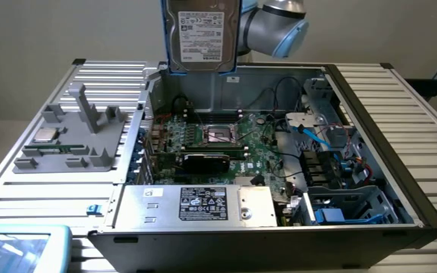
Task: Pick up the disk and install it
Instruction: 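Pick up the disk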
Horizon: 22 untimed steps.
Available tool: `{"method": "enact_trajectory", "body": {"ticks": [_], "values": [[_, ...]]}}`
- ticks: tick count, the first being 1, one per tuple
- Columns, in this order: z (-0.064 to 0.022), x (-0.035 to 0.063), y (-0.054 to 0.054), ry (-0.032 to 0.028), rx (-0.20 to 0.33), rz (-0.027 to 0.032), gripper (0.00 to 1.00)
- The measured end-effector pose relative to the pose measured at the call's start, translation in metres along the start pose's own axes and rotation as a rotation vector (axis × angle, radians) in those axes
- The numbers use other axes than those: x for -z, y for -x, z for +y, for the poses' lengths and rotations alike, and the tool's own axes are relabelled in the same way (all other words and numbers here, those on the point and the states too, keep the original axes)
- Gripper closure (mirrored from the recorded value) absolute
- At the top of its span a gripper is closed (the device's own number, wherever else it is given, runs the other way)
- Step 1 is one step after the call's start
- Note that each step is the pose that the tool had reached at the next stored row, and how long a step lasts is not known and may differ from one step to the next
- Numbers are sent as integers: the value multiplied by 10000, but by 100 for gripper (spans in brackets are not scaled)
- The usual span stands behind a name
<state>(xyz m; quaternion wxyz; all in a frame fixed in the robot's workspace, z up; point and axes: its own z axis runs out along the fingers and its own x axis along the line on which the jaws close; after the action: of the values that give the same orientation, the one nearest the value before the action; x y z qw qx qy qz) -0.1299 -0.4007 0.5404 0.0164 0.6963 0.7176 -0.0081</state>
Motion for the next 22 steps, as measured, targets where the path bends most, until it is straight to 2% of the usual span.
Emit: {"method": "enact_trajectory", "body": {"ticks": [10,17,22], "values": [[337,-7,82,1,5,1,63],[612,-14,202,-1,6,0,63],[768,-19,287,-3,5,0,63]]}}
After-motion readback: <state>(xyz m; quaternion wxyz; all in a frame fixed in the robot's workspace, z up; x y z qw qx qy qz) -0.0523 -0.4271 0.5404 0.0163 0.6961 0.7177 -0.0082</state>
